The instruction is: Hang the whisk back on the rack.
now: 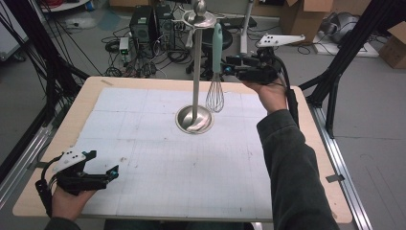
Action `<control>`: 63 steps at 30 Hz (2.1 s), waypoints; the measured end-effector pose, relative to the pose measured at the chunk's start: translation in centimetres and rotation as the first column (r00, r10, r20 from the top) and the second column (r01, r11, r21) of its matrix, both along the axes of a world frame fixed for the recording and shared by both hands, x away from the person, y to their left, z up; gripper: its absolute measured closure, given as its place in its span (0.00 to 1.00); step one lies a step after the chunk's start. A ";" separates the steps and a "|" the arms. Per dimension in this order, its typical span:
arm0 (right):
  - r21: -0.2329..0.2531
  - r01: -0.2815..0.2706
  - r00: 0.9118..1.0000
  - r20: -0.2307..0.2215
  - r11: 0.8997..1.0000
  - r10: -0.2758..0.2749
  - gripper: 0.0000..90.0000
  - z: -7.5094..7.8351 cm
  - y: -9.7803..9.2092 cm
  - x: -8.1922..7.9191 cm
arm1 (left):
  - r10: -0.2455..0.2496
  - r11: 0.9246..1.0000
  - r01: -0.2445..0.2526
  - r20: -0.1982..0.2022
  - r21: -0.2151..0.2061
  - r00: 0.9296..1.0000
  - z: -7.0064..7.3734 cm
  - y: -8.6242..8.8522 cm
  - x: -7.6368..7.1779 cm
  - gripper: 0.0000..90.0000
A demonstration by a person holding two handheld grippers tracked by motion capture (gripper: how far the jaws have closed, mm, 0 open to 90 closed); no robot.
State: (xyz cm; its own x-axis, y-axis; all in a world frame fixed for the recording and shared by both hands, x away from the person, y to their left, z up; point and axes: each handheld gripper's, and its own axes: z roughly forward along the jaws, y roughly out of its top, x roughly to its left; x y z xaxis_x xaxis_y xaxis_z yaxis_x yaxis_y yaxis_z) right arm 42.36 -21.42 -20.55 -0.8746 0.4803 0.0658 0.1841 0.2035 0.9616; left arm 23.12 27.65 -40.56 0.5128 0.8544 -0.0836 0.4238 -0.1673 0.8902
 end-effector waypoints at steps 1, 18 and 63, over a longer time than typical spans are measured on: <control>0.003 -0.002 1.000 -0.004 1.000 0.002 0.59 -0.1 -0.1 -0.1 | 0.000 1.000 0.000 0.000 0.000 1.000 0.0 0.0 0.0 0.02; -0.002 -0.007 0.999 -0.035 1.000 0.007 0.31 -1.3 0.3 -1.5 | 0.004 1.000 -0.004 -0.002 0.001 1.000 0.0 0.1 0.0 0.02; -0.118 0.070 0.989 -0.118 0.991 -0.084 0.00 -12.6 -0.8 -5.3 | -0.010 1.000 0.010 -0.013 -0.008 1.000 -0.1 -0.1 0.1 0.02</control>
State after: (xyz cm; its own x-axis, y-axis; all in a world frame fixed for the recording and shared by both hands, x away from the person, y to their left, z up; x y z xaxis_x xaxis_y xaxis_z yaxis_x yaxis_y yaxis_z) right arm 37.02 -22.23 -33.15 -0.8233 0.5566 0.1117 0.3185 0.2900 0.9025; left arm 23.20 27.51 -40.66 0.5199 0.8487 -0.0972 0.4334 -0.1640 0.8862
